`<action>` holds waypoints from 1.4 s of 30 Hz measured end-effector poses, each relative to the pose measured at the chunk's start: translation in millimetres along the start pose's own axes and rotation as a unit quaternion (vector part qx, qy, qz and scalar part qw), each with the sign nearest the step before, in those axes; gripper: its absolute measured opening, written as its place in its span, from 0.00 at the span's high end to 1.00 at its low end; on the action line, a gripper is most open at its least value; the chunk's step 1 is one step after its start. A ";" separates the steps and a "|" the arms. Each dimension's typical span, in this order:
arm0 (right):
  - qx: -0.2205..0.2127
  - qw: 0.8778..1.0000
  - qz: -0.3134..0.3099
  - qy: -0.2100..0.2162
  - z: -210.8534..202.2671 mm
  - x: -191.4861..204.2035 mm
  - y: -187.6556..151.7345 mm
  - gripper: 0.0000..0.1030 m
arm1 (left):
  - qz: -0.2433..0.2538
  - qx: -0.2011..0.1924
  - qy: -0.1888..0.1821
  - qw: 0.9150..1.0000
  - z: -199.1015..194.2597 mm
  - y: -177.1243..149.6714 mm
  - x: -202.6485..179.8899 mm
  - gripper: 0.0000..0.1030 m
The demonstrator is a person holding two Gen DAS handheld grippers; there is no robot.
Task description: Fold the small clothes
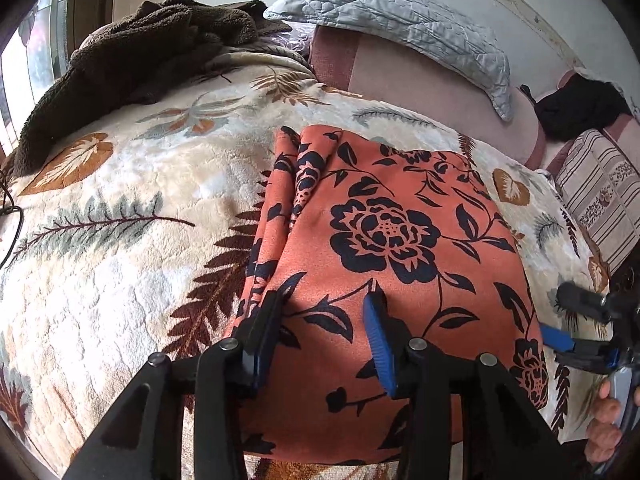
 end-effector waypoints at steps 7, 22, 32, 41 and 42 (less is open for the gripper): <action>0.039 0.998 0.022 -0.038 57.1 -0.9 42.0 0.63 | -0.011 0.004 -0.006 1.000 0.5 1.5 2.7 0.57; 0.009 0.998 0.047 -0.043 72.4 3.2 65.9 0.35 | -0.019 0.011 -0.017 1.000 1.2 5.2 7.5 0.57; -0.022 0.988 -0.025 -0.149 71.6 29.6 47.3 0.37 | -0.017 0.012 -0.019 1.000 1.7 5.6 7.0 0.57; 0.016 0.990 -0.052 -0.126 50.4 24.4 -14.0 0.53 | -0.038 0.012 -0.038 0.998 -0.4 7.0 11.3 0.57; 0.015 0.988 -0.060 -0.141 52.1 29.3 -13.6 0.53 | -0.044 0.008 -0.042 0.998 -3.0 8.1 12.8 0.57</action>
Point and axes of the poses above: each gripper's, at about its wrist camera, not at the fingertips, and z roughly the way its jaws point, x to its left, y to its top, the point moved 2 cm from there along z, roughly the way its jaws point, and after that the axes turned 1 degree about z, right-handed, at the moved point
